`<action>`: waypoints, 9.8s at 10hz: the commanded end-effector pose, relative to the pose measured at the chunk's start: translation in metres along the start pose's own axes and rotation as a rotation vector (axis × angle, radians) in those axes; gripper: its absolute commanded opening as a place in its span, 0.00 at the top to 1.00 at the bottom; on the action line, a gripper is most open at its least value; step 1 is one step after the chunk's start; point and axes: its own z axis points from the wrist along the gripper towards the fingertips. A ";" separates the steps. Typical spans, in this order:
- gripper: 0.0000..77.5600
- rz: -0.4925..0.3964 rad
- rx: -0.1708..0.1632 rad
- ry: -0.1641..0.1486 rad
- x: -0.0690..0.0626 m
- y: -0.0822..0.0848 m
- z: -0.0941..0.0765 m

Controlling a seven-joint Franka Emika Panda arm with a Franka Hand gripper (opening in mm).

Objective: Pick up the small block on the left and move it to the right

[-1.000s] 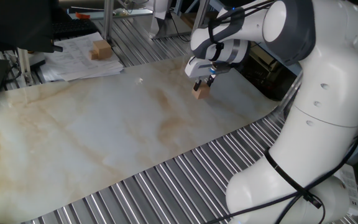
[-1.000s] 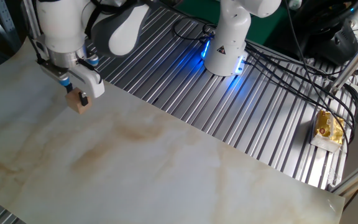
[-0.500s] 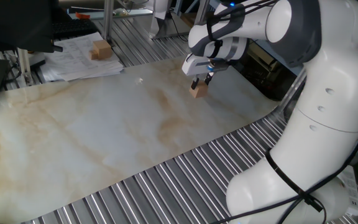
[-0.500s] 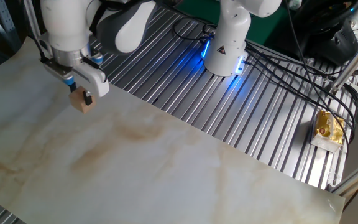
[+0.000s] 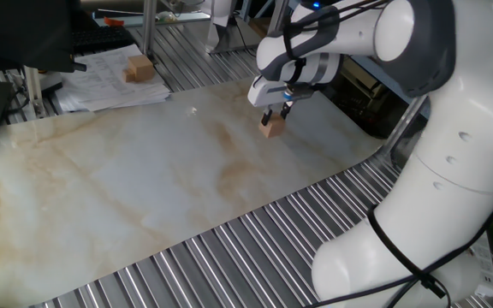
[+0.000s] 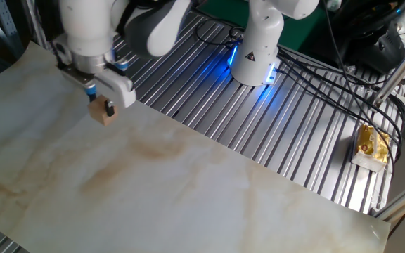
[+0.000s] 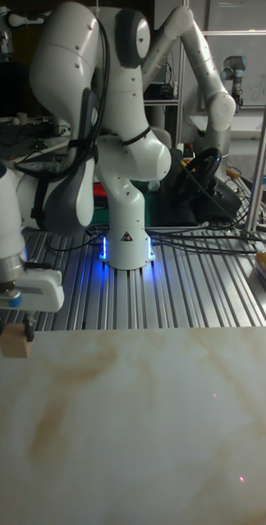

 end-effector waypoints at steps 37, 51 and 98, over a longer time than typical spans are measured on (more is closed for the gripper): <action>0.98 -0.305 0.023 -0.045 -0.001 0.021 0.000; 0.98 -0.085 -0.036 0.015 0.004 0.029 0.008; 0.98 0.084 -0.049 -0.004 0.072 0.277 -0.020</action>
